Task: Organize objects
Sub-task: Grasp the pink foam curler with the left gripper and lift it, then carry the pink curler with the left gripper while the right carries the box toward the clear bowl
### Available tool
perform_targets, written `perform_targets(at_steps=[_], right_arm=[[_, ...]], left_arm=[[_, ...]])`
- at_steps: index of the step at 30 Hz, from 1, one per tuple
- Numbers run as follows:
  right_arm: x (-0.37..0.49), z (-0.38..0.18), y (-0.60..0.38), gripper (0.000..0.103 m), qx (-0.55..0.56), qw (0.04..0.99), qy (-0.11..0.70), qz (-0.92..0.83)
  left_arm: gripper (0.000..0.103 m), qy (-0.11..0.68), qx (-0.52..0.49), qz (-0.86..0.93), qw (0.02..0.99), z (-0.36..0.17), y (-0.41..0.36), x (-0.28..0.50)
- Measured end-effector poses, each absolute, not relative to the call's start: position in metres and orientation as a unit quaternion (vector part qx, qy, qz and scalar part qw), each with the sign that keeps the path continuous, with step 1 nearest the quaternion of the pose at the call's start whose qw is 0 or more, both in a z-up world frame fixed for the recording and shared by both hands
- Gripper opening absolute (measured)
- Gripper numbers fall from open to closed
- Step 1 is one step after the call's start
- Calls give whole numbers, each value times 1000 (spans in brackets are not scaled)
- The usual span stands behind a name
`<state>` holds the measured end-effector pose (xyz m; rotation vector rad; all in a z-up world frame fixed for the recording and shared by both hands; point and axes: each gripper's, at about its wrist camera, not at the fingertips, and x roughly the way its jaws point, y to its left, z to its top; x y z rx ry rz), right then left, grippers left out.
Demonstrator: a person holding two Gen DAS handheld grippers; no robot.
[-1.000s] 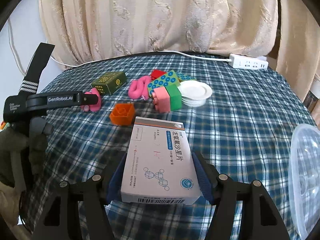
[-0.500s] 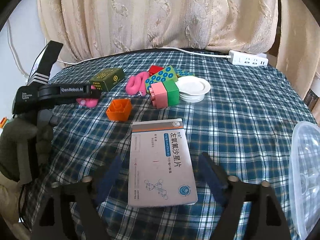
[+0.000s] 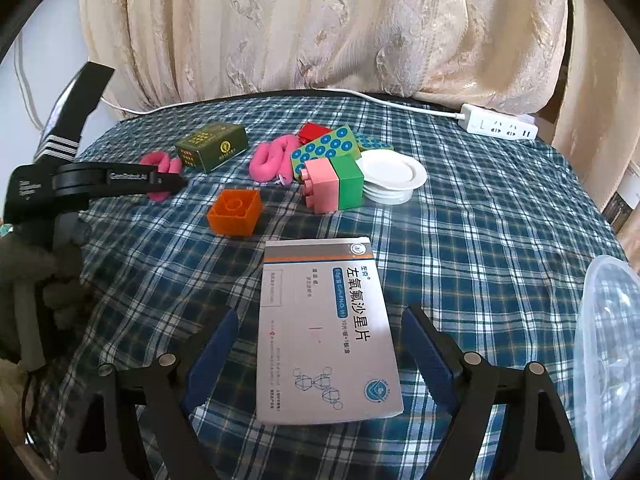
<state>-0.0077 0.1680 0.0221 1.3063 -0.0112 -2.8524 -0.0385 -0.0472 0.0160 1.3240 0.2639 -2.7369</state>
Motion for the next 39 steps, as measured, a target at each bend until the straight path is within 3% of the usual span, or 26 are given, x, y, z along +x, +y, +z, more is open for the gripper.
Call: perform_targets(at_steps=[3,27,32,39], right_arm=[[-10,19,168,68,427,-4,-5,-904],[24,47,195,67,367,-26,-60,-928],[30,46,199,67,366,-26,-64,-928],[35,45,204,67,365,-30,-71,-928]], left_arm=[[39,83,428,-899,41,20,-45,-35],[32,59,410,-910,7,45,-14,-12],[33,91,426,-900,24,33,-25,-14],[43,103,436,-893,40,22,-30,-20]])
